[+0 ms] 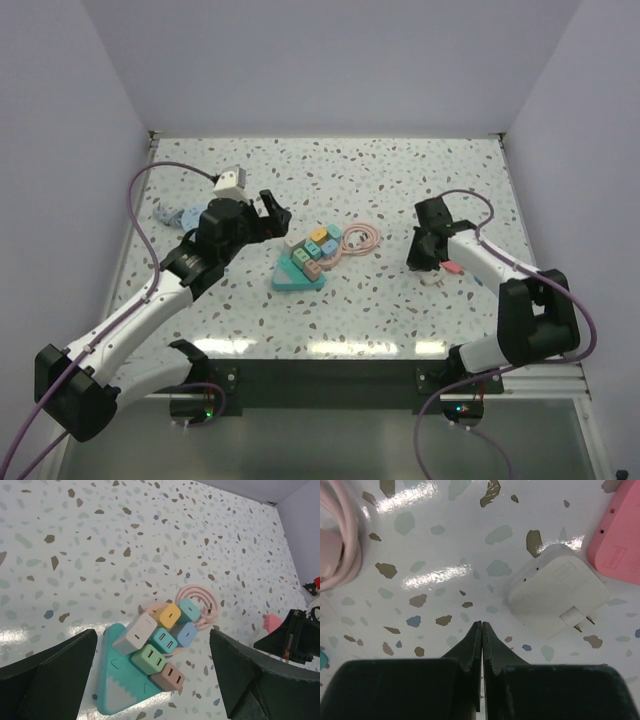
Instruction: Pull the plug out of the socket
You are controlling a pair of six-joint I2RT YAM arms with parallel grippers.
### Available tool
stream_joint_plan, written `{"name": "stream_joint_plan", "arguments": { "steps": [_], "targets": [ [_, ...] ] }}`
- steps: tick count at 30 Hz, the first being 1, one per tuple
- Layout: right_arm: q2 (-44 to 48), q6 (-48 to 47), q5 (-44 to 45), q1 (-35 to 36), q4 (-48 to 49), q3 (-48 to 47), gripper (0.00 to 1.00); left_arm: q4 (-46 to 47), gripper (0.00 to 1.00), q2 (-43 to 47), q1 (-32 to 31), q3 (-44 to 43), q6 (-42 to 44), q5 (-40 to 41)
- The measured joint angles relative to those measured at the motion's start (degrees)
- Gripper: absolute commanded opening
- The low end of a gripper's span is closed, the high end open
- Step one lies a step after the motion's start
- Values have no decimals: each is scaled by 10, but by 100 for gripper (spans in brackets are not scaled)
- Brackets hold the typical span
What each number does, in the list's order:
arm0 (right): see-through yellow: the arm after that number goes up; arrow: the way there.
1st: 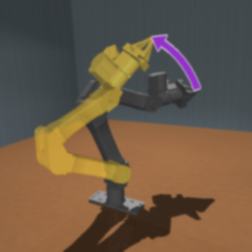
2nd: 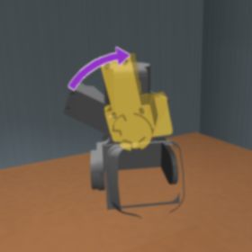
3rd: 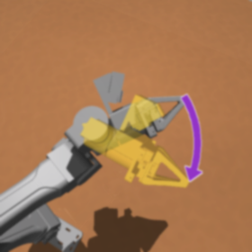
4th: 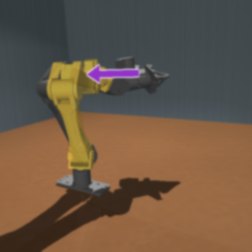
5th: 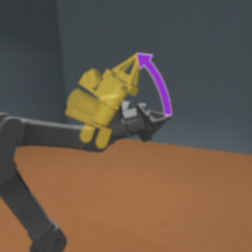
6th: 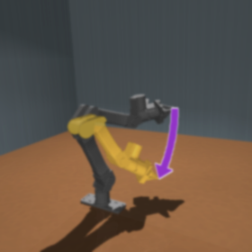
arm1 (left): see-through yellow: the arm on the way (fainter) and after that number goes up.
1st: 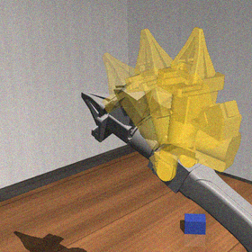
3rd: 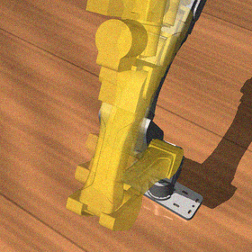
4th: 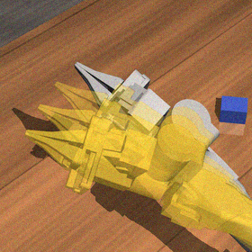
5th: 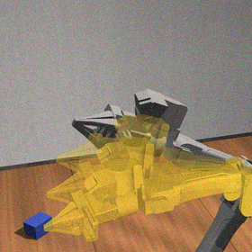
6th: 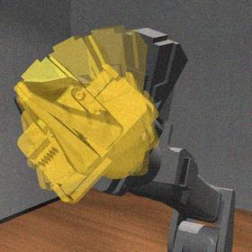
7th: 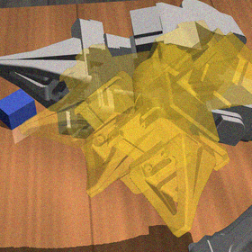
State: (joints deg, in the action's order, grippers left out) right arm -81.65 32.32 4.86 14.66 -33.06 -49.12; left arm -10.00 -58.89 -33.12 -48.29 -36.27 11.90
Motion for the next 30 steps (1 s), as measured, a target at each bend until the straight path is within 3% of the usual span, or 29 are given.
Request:
{"name": "stream_joint_plan", "arguments": {
  "steps": [6,18,24,30],
  "targets": [
    [-36,12,39,-12,-7,4,0,-46,100,-7,26,3,-1,11],
    [-28,8,104,-114,-19,0,0,-60,100,-9,61,25,-2,5],
    [69,-16,-12,-113,14,-1,0,-62,100,7,63,39,-2,5],
    [-26,-50,-120,-93,26,-7,0,-62,100,2,68,41,-2,3]
  ]
}}
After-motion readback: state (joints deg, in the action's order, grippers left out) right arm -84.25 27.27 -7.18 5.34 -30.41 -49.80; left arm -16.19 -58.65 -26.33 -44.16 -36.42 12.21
